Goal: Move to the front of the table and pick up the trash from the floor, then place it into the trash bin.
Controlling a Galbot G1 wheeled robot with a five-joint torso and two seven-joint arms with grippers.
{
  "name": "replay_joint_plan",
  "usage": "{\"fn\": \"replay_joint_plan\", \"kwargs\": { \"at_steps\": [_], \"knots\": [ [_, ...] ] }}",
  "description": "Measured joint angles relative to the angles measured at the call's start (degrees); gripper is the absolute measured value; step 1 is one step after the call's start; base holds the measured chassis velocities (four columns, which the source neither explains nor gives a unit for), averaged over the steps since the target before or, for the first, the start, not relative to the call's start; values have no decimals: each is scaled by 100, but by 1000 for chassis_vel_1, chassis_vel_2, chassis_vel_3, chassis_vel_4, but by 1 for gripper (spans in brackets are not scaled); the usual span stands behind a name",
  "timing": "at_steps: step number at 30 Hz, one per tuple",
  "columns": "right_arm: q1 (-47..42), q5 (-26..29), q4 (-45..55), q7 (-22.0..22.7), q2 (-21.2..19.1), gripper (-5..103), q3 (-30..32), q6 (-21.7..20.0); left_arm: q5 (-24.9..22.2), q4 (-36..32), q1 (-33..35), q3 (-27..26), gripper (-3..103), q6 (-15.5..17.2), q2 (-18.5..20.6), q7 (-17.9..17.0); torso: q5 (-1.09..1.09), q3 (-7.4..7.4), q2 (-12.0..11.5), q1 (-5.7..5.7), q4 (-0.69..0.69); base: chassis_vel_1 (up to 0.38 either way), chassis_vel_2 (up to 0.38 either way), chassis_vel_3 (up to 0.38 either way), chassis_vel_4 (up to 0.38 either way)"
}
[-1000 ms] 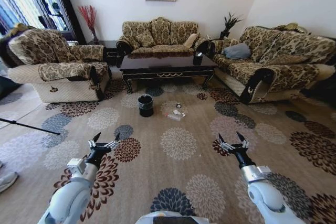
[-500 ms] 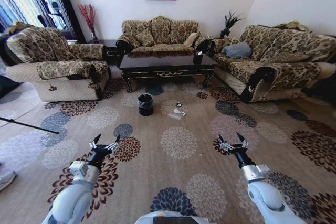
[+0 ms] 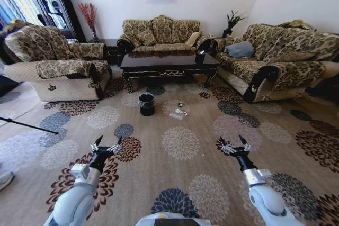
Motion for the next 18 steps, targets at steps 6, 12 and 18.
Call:
{"fn": "replay_joint_plan", "kwargs": {
  "at_steps": [6,12,18],
  "knots": [
    [27,79,48,-35,-90,100,-5,1,-2,-56,-2,-71,100,-18,-24,-3,0,-91,-155,-66,0,0,0,0,0],
    [-40,-13,7,-54,60,100,-11,79,33,-45,-12,-81,100,-49,-8,-7,0,-192,-315,-125,0,0,0,0,0],
    [-116,-53,-10,-115,192,100,-22,127,66,-50,-73,1,100,-49,17,-40,0,-278,-464,-188,-1,0,0,0,0]
  ]
}}
